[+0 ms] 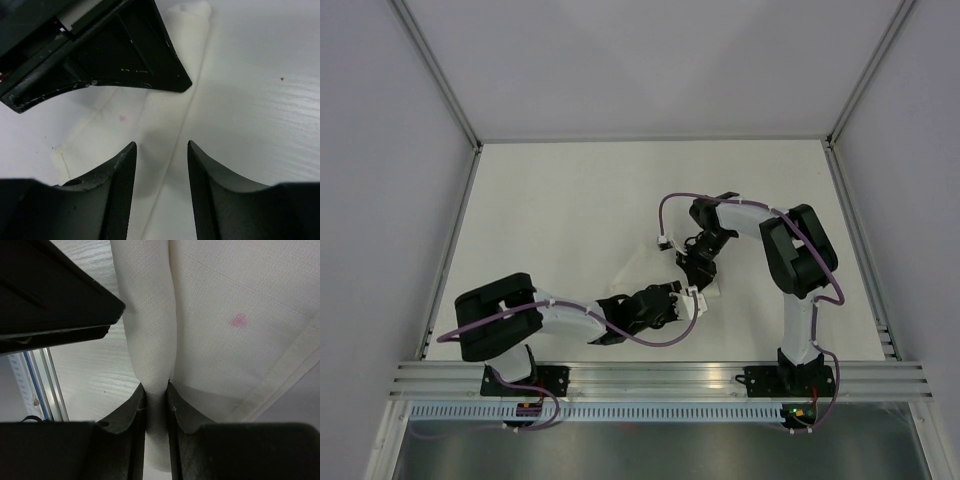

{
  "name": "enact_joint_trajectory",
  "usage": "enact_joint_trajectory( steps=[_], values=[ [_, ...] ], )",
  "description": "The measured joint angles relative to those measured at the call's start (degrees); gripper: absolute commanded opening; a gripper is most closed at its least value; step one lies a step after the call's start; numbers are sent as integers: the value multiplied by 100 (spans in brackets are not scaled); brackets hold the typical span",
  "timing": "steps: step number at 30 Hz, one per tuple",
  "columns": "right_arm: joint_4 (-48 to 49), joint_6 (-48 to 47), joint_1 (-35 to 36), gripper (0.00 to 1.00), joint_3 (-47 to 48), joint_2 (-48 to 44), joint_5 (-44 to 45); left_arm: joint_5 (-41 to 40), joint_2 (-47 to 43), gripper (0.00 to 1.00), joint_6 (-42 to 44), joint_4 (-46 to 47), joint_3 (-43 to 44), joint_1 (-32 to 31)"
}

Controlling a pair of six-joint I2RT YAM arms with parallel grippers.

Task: Fold the napkin, place the utensils inside, and roll it up
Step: Roll the napkin with the utensil

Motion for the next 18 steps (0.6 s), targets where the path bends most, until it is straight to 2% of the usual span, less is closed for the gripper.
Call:
enact_joint_trajectory(
  steps=[3, 9, 12, 15, 16, 18],
  values=[
    [-44, 15, -4, 16, 44, 42, -9, -96, 179, 56, 114, -2, 9, 2],
    [-109, 57, -37, 16, 103, 114, -61, -310, 531, 55, 291, 39, 181, 52],
    [-140, 59, -50, 17, 131, 144, -83, -275, 584, 47, 291, 11, 238, 133],
    [-164, 61, -70, 18, 144, 166, -118, -142, 584, 29, 286, -168, 343, 245],
    [-168, 61, -76, 19, 149, 175, -122, -44, 586, 19, 278, -306, 424, 299],
    [-186, 61, -103, 23, 157, 179, -114, 129, 586, 12, 254, -623, 623, 387]
  ],
)
